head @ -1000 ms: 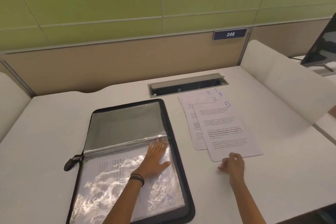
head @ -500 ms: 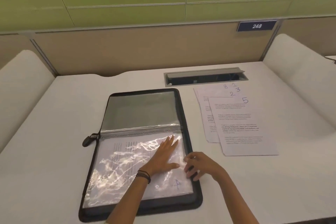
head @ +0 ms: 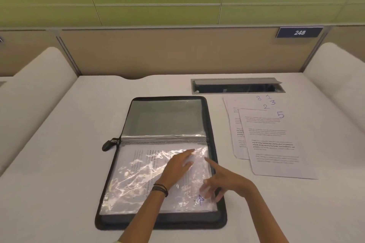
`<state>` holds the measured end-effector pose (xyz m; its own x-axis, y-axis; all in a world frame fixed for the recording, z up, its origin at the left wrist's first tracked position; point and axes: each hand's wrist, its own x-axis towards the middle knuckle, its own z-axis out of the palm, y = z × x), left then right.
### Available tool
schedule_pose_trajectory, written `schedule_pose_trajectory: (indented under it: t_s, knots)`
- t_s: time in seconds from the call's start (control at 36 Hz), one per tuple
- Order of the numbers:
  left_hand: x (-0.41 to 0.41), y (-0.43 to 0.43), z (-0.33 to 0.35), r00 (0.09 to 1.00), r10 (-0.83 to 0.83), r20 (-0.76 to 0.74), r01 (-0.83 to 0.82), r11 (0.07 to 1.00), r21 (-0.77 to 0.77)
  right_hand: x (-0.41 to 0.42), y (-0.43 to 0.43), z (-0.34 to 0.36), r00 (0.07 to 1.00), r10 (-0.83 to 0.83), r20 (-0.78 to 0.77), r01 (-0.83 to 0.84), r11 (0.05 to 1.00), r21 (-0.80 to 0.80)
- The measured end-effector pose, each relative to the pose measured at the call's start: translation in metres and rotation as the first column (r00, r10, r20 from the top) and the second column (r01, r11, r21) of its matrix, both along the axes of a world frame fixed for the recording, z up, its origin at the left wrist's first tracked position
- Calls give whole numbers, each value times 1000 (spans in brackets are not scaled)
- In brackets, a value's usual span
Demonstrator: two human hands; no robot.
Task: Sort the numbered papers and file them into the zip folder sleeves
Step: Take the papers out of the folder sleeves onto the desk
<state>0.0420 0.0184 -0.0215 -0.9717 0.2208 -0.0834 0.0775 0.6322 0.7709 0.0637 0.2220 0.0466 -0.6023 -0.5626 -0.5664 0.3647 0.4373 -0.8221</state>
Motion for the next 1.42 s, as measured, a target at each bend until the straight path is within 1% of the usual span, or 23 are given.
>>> schedule_pose_trajectory:
  t_s: [0.08,0.14,0.22,0.28,0.36,0.42,0.5,0.56,0.61,0.75,0.86,0.92,0.97,1.06,1.14,1.19,1.28,1.42]
  knots:
    - [-2,-2,8,998,19,-55,-18,1000,17,-4,-6,-4,994,-52,-93,53,999,5]
    - [-3,-2,18,992,37,-118,-32,998,51,-9,-9,-5,980,-116,-161,113,993,-27]
    - [-3,-3,44,979,65,-191,-31,984,176,-14,-13,0,945,-206,-254,188,978,-92]
    - [-2,-3,66,971,75,-229,-13,965,261,-18,-17,6,915,-285,-285,254,957,-140]
    - [0,-1,96,959,72,-272,25,942,336,-23,-22,16,857,-411,-312,348,907,-239]
    - [2,0,113,957,41,-288,70,929,364,-27,-24,22,810,-496,-312,405,858,-315]
    - [4,2,131,966,-24,-257,121,922,369,-34,-26,29,730,-600,-327,469,788,-399]
    - [6,4,134,971,-64,-229,143,926,349,-39,-27,31,685,-633,-360,485,765,-423]
    - [7,5,132,970,-90,-225,156,942,298,-43,-28,31,663,-646,-379,493,757,-429]
    - [6,0,128,960,-160,-230,202,963,175,-50,-30,30,655,-671,-347,500,729,-467]
    - [6,-2,125,928,-254,-275,252,967,-42,-56,-29,30,637,-704,-313,492,684,-538]
    - [3,-3,123,932,-266,-246,247,963,-104,-61,-28,29,622,-725,-297,500,659,-562]
    - [-3,-5,118,949,-251,-191,228,964,-137,-66,-26,31,612,-733,-296,502,650,-570]
    - [-16,-12,103,978,-181,-105,163,973,-163,-73,-26,33,625,-721,-299,493,662,-564]
    - [-31,-18,79,988,-147,-38,136,968,-210,-75,-28,33,659,-667,-347,458,722,-518]
    - [-38,-20,65,995,-93,18,95,976,-195,-77,-30,30,670,-642,-372,453,751,-480]
    - [-45,-20,47,999,-16,45,23,986,-167,-83,-26,20,670,-652,-356,486,747,-454]
    - [-43,-14,17,997,-10,71,23,984,-175,-82,-17,1,669,-636,-384,517,770,-374]
